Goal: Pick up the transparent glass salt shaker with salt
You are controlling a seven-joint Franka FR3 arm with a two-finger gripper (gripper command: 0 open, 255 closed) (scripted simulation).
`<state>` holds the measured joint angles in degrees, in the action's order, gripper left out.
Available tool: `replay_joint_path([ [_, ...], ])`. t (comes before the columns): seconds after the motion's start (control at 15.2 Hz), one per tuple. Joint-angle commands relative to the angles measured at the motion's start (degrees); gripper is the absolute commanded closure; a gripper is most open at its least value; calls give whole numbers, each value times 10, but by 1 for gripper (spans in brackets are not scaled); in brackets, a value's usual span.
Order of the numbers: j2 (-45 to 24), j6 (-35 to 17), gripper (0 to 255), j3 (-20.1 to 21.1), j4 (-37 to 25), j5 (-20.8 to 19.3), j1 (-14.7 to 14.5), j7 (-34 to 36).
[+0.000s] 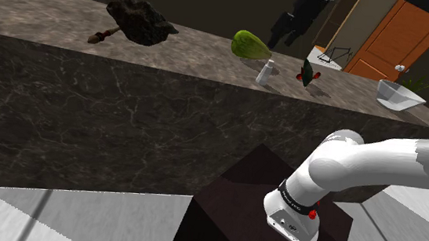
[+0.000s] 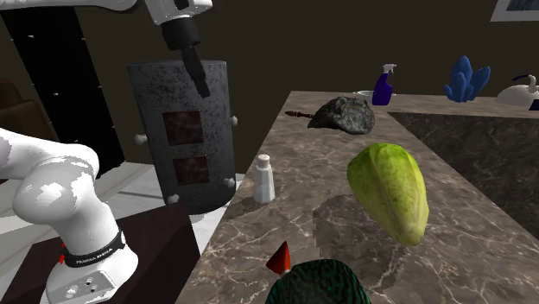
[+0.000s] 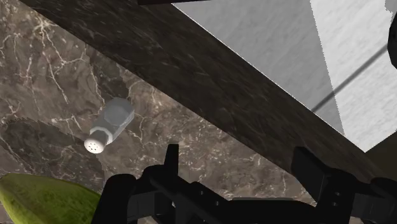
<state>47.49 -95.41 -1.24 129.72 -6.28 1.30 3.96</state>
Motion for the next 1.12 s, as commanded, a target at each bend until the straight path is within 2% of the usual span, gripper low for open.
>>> replay_joint_path([
  [0.0,0,0,0,0,0,0,0,0],
  [0.59,-123,-60,0,-114,-36,-4,27,-66],
  [1.06,-242,-94,0,-202,-92,23,36,-127],
])
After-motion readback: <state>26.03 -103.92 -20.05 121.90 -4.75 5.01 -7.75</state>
